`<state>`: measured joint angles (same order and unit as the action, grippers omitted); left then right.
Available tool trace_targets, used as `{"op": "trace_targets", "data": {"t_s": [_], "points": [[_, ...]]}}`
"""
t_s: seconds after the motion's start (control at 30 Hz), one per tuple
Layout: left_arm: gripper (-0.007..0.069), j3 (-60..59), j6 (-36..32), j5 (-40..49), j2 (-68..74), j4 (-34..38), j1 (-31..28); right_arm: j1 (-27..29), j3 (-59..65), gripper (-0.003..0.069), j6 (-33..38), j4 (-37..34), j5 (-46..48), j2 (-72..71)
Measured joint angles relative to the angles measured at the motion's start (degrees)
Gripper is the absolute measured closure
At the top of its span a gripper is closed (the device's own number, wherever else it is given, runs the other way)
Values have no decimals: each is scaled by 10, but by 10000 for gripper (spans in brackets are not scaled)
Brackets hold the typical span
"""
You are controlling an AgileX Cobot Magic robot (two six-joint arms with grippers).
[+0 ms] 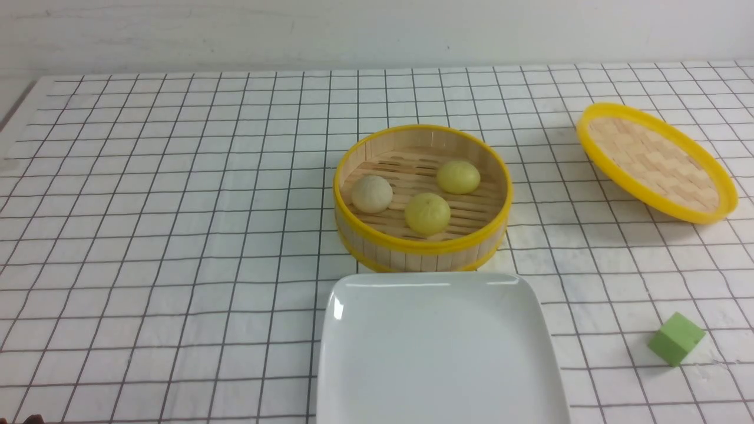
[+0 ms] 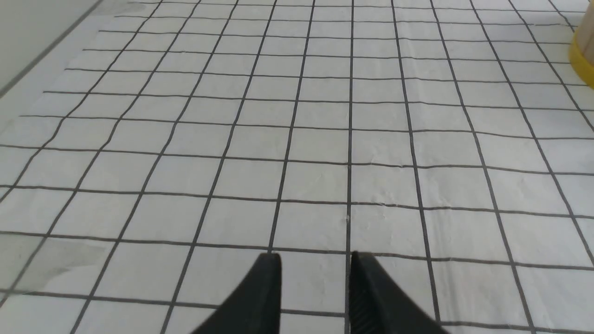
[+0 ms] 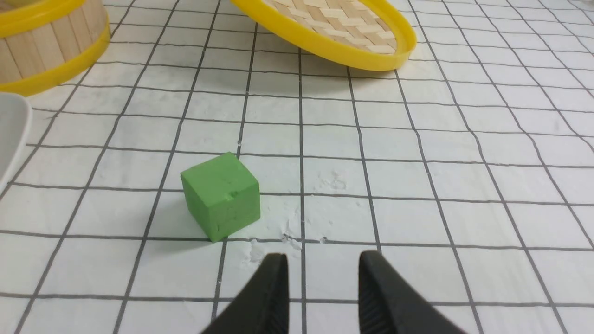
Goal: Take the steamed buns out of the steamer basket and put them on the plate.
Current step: Use the right arm to grab the steamed stuffed bun that is closest to it
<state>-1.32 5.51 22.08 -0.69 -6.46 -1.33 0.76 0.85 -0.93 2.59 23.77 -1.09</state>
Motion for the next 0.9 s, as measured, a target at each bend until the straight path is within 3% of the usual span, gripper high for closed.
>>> {"op": "trace_targets", "data": {"t_s": [0.63, 0.9], "points": [[384, 0, 0, 0, 0, 0, 0, 0, 1, 420, -1, -2, -10, 0], [384, 0, 0, 0, 0, 0, 0, 0, -125, 420, -5, -35, 5, 0]]}}
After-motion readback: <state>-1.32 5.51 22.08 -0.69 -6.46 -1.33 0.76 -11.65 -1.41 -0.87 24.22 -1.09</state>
